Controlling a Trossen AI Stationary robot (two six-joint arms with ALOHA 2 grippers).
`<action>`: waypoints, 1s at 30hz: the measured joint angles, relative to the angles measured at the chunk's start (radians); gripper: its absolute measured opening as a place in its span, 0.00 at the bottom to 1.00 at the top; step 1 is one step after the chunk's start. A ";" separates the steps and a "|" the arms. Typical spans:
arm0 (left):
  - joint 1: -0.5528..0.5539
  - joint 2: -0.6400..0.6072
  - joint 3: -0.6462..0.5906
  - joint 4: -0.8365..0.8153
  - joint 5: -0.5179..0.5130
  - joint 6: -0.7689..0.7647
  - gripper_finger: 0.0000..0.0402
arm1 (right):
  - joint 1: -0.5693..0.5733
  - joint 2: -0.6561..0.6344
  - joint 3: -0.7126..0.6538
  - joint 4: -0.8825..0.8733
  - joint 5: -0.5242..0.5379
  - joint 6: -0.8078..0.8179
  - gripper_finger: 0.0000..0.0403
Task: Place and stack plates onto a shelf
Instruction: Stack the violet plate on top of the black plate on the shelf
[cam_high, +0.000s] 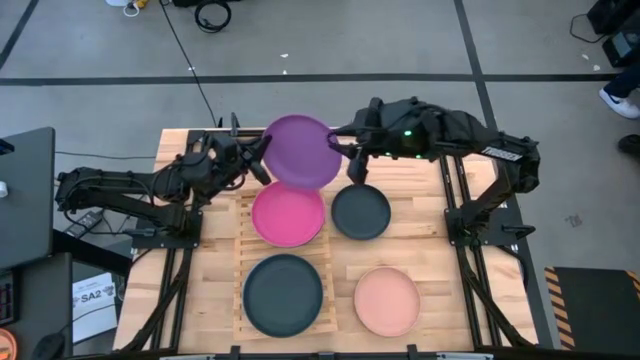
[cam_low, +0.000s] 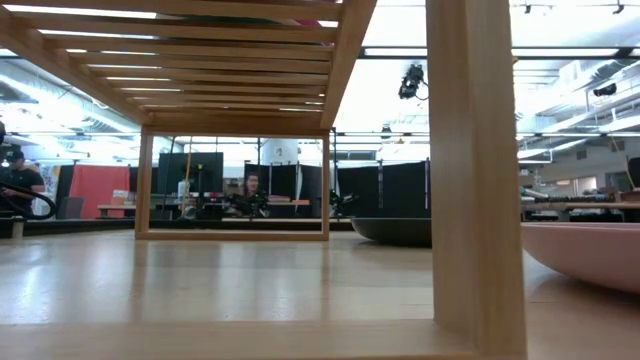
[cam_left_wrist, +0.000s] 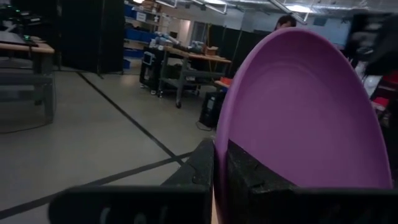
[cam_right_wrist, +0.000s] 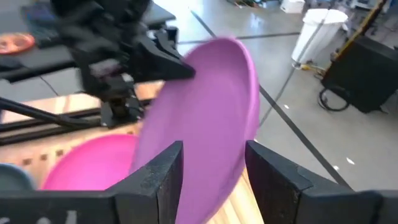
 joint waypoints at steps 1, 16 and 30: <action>0.001 0.001 0.000 -0.001 0.000 0.000 0.04 | 0.001 -0.010 0.000 -0.001 -0.006 0.000 0.44; -0.053 0.000 0.000 0.000 0.180 -0.097 0.04 | 0.022 -0.198 0.001 -0.259 -0.099 0.008 0.44; -0.253 -0.001 0.000 -0.003 0.422 -0.295 0.04 | 0.130 -0.269 -0.345 -0.171 0.024 -0.038 0.44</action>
